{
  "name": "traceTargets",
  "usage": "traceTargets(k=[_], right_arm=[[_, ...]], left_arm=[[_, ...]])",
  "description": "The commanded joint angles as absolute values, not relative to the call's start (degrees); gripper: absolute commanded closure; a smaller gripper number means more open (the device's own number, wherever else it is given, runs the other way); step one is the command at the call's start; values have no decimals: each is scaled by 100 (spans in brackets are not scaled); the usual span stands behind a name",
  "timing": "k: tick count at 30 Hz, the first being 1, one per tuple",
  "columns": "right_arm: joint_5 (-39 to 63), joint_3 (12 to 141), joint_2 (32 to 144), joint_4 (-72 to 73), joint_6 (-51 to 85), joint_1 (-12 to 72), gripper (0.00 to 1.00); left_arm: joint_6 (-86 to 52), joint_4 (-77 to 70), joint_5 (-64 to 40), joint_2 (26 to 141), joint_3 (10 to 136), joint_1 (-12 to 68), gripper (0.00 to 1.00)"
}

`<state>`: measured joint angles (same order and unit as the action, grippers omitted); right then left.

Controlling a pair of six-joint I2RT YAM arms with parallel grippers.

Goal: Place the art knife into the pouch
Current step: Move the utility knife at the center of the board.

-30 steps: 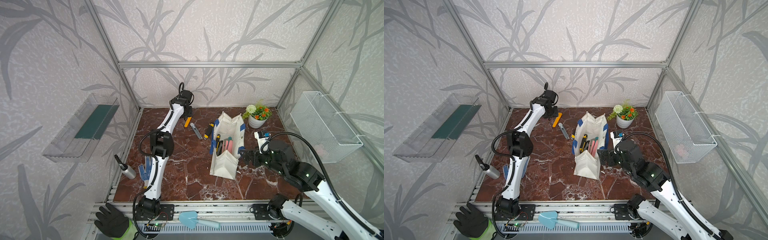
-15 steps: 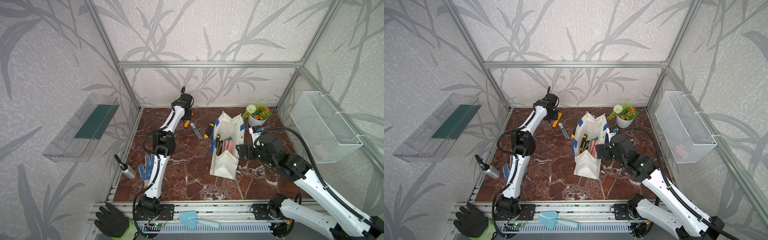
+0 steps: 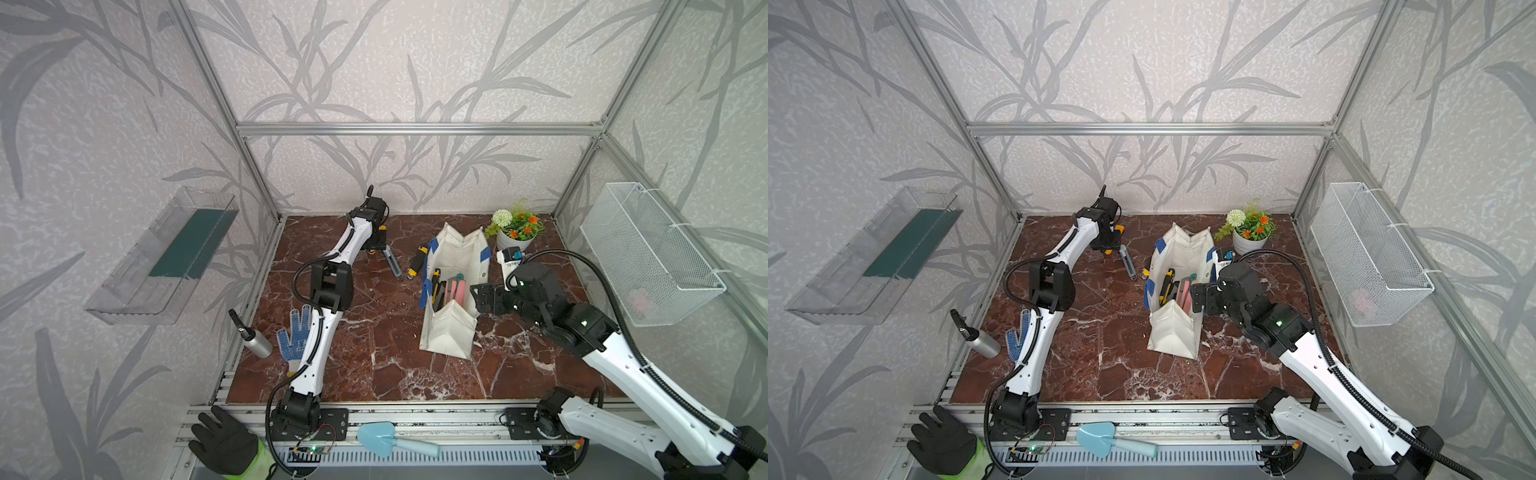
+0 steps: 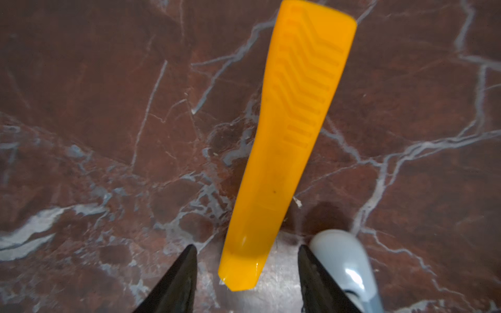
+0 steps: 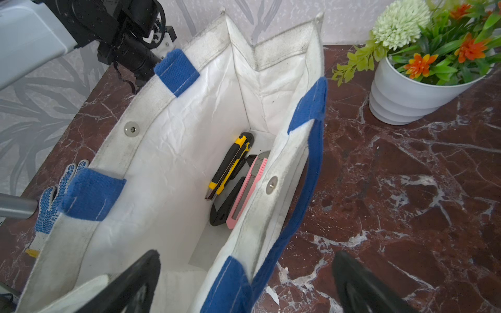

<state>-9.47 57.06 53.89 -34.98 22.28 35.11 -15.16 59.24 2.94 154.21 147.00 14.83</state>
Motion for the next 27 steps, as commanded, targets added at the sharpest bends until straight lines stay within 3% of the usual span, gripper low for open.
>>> traceTargets(k=[1,13,27], right_arm=[[-1054,5819,5283,-3469,2256,3467,1],[-1212,5748,5184,-3464,2309,3407,1],[-1257,5763,5258,-3446,2304,3338,1]], left_arm=[[-1496,6003,229,15579,14908,1485,44],[-1525,6072,237,15755,14962,1453,71],[-1505,6610,367,15556,14767,1441,74]])
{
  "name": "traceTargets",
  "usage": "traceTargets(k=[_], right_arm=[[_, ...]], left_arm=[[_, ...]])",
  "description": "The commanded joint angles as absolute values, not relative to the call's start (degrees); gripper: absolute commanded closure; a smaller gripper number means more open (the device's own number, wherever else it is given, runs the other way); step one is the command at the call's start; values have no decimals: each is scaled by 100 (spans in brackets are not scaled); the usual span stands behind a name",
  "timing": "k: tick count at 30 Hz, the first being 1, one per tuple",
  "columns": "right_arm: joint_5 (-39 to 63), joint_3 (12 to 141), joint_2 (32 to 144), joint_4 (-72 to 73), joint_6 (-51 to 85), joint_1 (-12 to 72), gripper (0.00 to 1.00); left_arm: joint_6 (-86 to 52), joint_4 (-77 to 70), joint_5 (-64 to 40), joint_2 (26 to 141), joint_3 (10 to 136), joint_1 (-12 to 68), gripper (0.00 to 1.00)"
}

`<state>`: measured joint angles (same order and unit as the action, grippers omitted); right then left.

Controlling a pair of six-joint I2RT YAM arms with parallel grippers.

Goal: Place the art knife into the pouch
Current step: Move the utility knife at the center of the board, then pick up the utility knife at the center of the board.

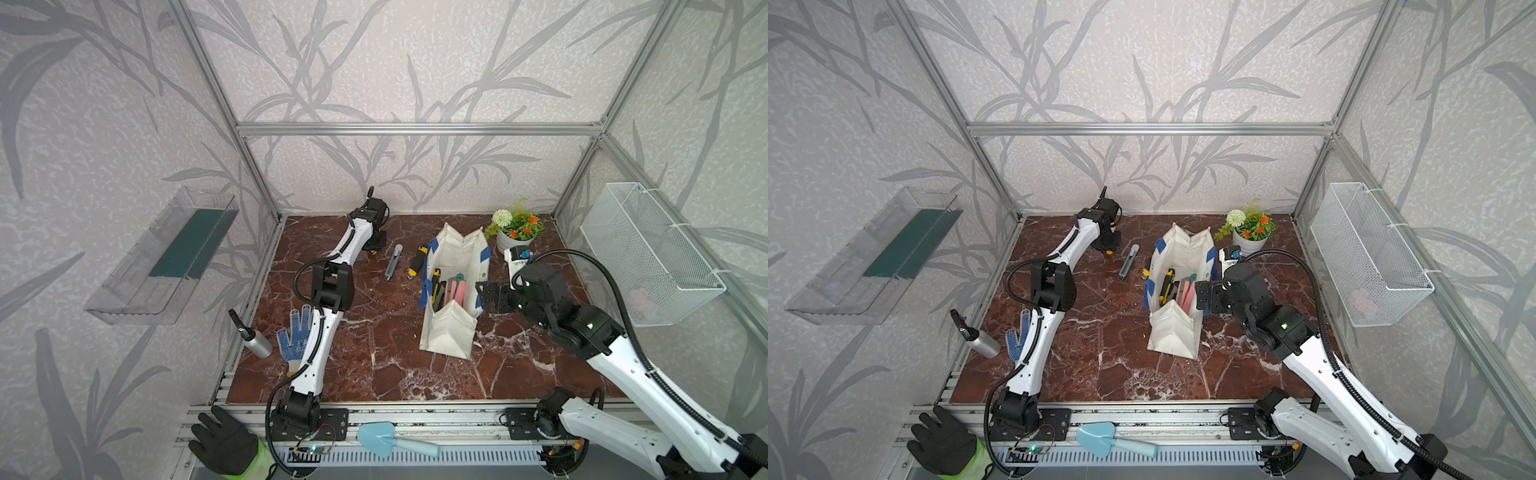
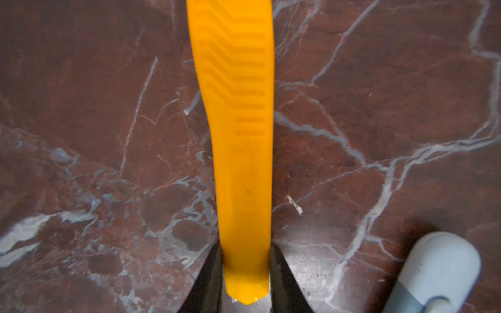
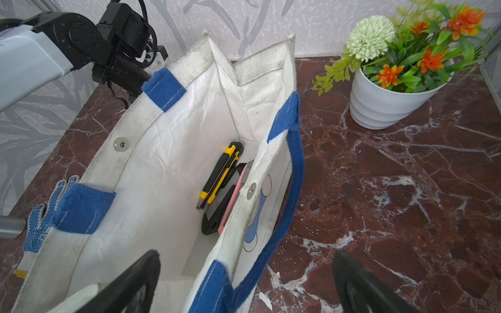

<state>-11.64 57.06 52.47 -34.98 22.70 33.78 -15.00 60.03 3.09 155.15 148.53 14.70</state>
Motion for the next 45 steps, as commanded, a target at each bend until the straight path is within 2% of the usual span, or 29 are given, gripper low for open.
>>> traceTargets(k=[1,5,17,24,27,30,33,36,45], right_arm=[[-1250,5782,5277,-3446,2311,3320,1],[-983,5924,5412,-3458,2169,3213,1],[-462,6109,5749,-3488,2156,3058,1],[-339,6258,5862,-3601,2185,3016,1],[-382,6233,5811,-3651,2206,3014,1],[-378,6159,5731,-3605,2255,3001,1],[-378,6152,5696,-3596,2274,2991,1],[-361,6210,5703,-3627,2218,2966,1],[-439,6360,5645,-3847,2014,2841,1]], left_arm=[[-1531,6674,373,15510,14713,1441,75],[-1643,6454,276,15032,13883,1462,76],[-1996,5132,259,12663,9950,1664,76],[-2389,4456,-48,11252,7581,2130,76],[-2607,4430,-81,10774,6901,2342,73],[-2763,4447,-33,10472,6639,2455,63],[-2842,4395,109,10321,6715,2465,58],[-2820,4389,263,10415,7023,2463,49],[-2501,4767,382,11662,8304,2305,49]])
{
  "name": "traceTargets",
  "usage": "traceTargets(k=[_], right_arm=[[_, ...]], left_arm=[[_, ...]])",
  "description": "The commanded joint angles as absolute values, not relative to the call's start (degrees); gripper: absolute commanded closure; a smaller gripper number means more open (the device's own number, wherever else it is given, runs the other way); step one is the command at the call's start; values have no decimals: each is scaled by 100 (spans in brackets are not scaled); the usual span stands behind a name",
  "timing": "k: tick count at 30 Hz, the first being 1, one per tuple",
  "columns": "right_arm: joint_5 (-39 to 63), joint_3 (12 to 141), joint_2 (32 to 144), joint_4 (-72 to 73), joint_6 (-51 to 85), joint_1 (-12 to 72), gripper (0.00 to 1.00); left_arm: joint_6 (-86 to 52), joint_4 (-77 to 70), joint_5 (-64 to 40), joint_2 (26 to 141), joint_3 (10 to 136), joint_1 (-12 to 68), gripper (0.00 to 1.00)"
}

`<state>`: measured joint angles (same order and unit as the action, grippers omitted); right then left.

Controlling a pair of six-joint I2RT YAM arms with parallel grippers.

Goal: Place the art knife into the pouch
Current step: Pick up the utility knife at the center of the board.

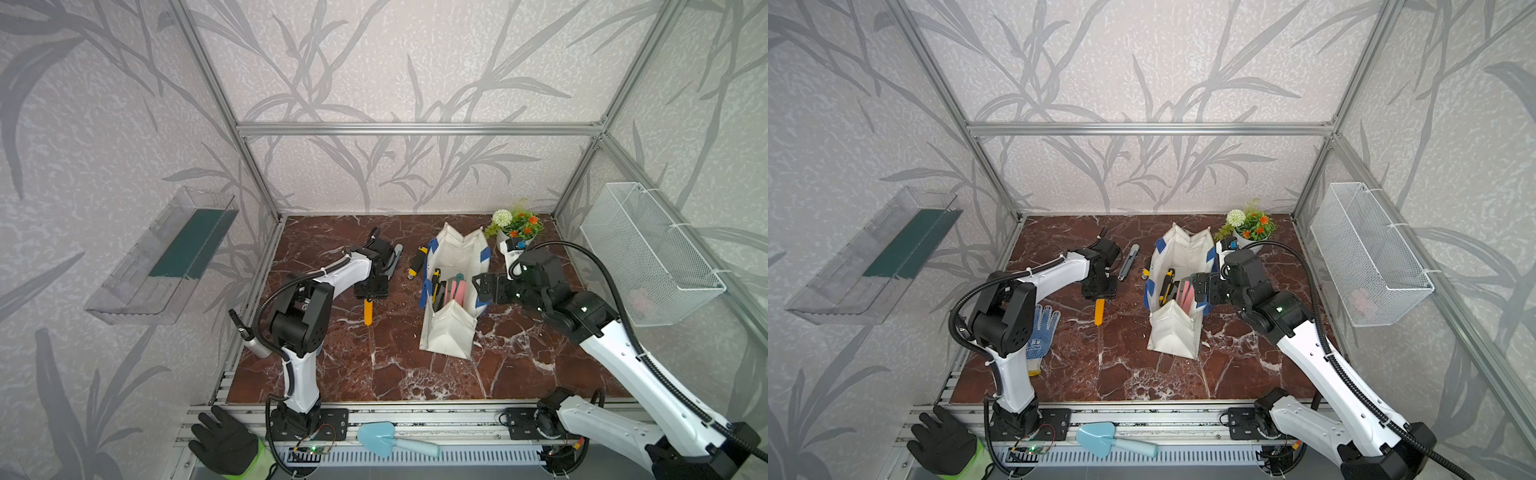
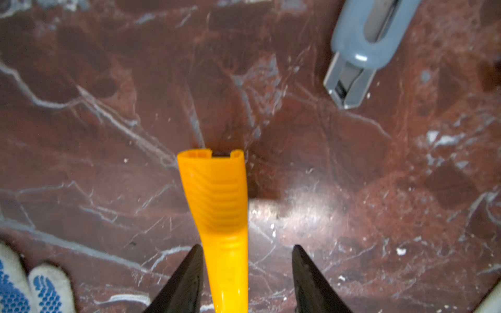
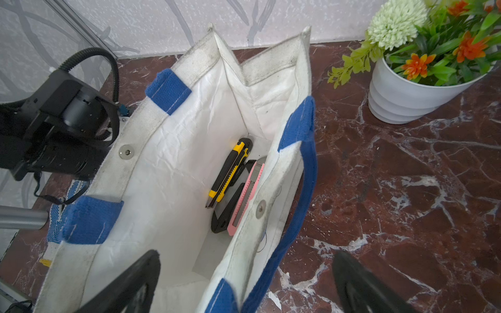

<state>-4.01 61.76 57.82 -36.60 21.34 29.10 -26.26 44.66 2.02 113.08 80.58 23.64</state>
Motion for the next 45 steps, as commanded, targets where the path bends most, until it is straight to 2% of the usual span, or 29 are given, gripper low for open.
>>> traceTargets(k=[1,8,12,15,22,37,45], right_arm=[[-449,6352,5611,-3883,2011,2801,1],[-468,6206,5314,-3983,2012,2605,1],[-431,6179,5291,-4042,2022,2511,1],[-422,6178,5278,-4052,2035,2467,1],[-292,6183,5250,-4044,2058,2415,1],[404,6061,5265,-3573,2254,2415,1],[512,6005,5263,-3445,2463,2415,1]], left_arm=[[-2485,4833,431,11788,8434,2277,49],[-2421,4905,527,12064,8708,2215,50],[-2390,4909,448,12165,8797,2215,58],[-2381,4889,409,12221,8821,2215,71],[-2361,4829,337,11975,8820,2222,77],[-2452,5054,144,10667,9299,2351,79],[-2356,5328,228,10261,10118,2771,79]])
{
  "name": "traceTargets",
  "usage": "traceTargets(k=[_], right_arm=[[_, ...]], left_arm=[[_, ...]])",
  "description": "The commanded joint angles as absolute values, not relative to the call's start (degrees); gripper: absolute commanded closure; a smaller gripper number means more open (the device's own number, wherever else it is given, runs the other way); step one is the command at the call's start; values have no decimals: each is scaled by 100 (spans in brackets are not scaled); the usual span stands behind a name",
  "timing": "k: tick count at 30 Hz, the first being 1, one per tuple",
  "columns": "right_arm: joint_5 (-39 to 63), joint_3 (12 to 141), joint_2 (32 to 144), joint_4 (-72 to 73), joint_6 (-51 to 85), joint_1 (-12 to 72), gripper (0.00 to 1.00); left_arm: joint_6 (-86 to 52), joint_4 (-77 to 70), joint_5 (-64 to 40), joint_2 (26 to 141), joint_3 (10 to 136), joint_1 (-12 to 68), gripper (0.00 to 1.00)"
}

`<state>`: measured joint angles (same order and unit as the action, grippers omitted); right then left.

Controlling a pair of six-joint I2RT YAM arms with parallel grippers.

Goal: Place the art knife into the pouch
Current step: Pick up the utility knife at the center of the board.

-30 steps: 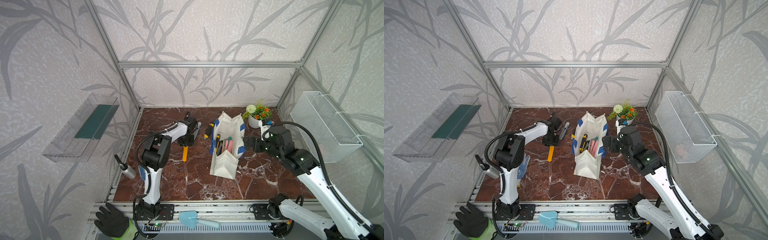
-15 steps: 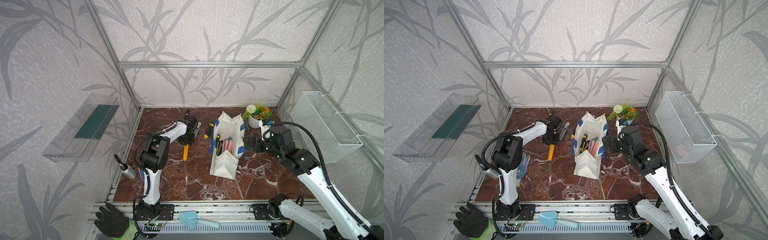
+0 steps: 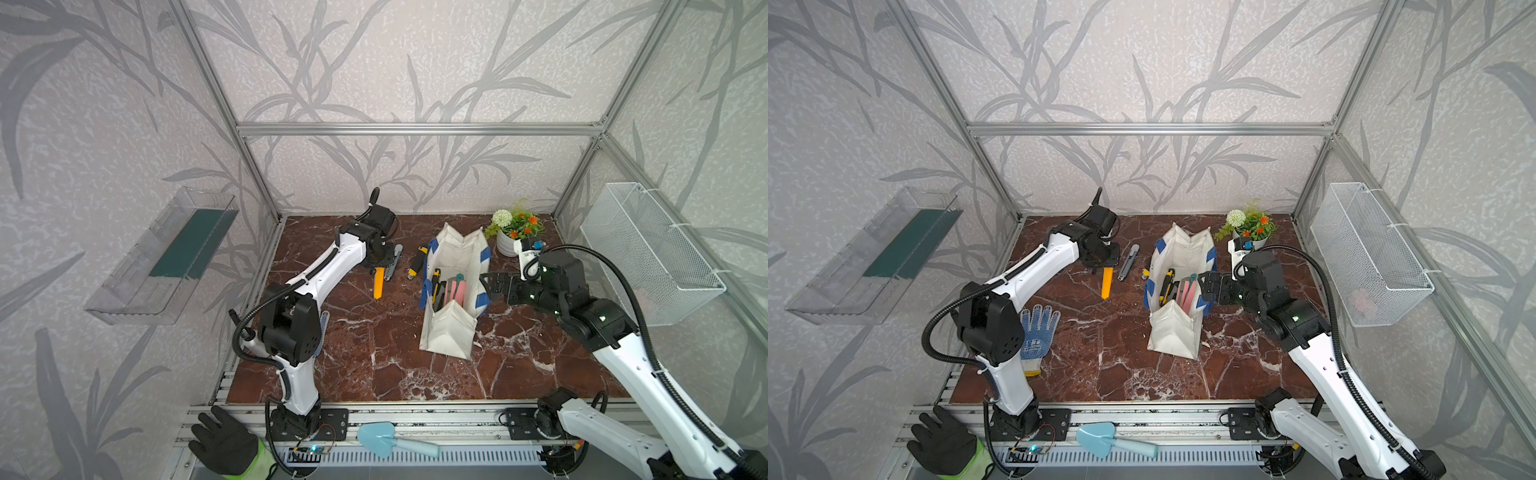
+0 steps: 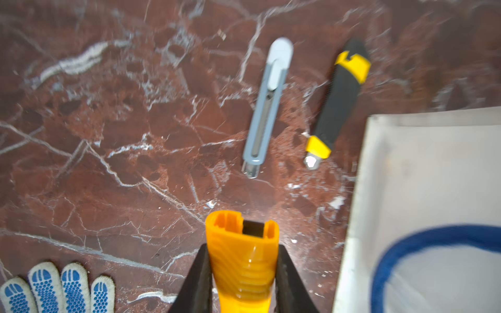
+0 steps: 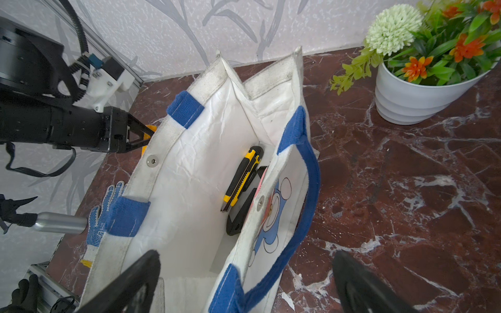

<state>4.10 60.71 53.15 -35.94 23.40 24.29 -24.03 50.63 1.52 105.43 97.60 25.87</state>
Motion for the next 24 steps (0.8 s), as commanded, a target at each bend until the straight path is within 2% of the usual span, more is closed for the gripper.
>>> traceTargets(k=[1,24], right_arm=[[502,5994,5244,-3421,2483,2417,1],[372,5661,5136,-2856,2625,2417,1]], left_arm=[[-2327,5403,220,10267,10300,2817,79],[-1857,6108,125,11099,13457,3876,80]])
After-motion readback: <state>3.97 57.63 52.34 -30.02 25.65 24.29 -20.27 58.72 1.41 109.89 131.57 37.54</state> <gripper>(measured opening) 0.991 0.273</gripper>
